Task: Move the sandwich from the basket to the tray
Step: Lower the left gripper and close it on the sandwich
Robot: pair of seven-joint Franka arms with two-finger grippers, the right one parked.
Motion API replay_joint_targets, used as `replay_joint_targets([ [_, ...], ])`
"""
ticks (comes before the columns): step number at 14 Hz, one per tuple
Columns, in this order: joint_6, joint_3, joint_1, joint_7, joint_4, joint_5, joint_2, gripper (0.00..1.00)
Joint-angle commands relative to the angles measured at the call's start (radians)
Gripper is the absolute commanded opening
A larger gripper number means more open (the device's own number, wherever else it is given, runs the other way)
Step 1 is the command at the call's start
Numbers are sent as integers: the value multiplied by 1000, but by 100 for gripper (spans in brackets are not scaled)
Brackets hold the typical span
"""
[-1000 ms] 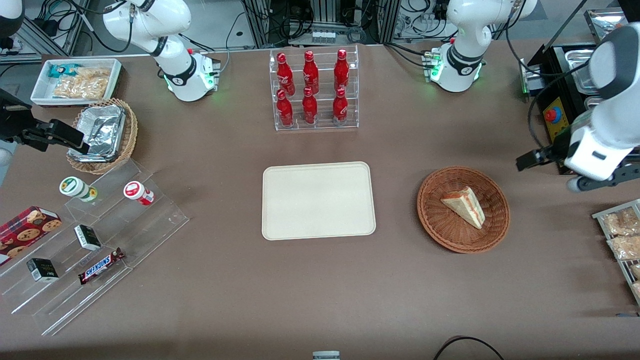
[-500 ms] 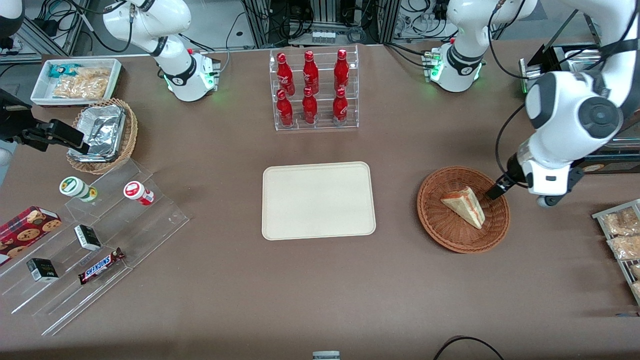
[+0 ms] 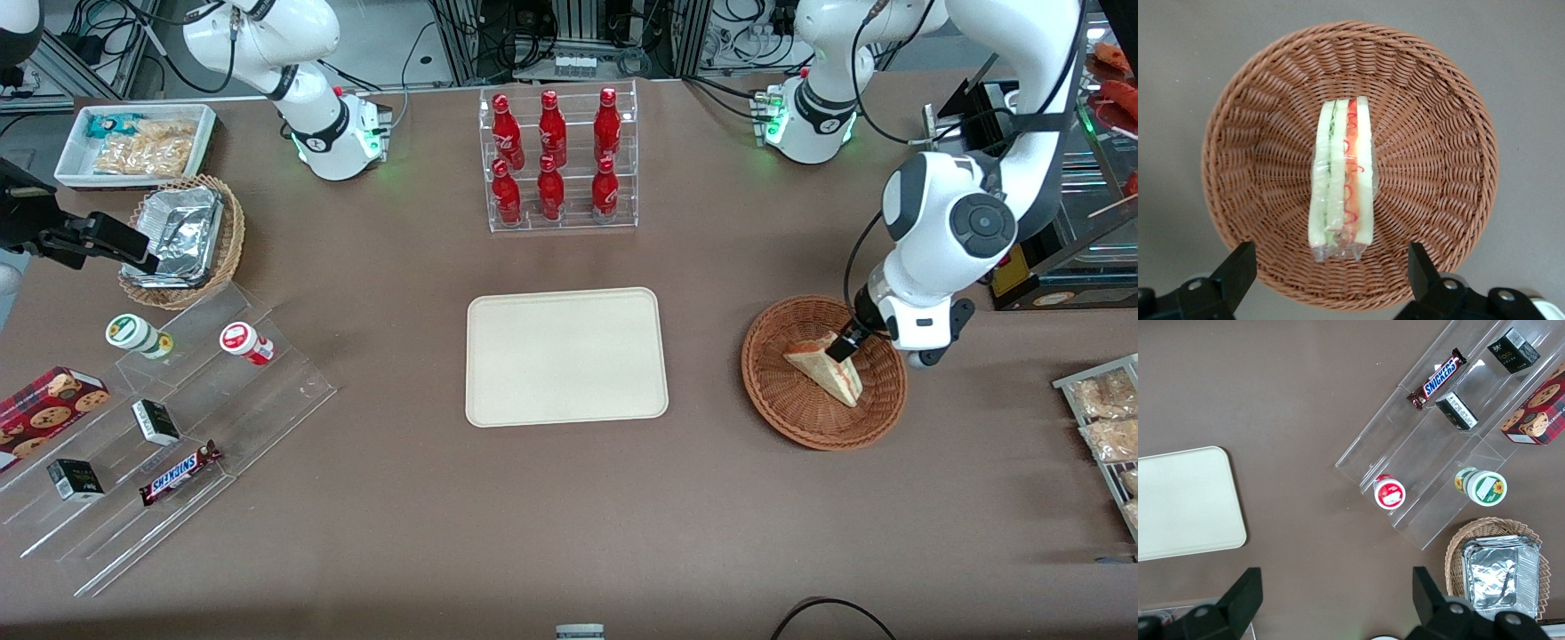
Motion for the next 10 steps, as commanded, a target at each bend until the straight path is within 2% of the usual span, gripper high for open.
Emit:
replay_joint_targets([
  [1,59,-5,-3,-47,-2,-5,40,100],
  [10,98,-2,0,-44,-3,-1,125,100],
])
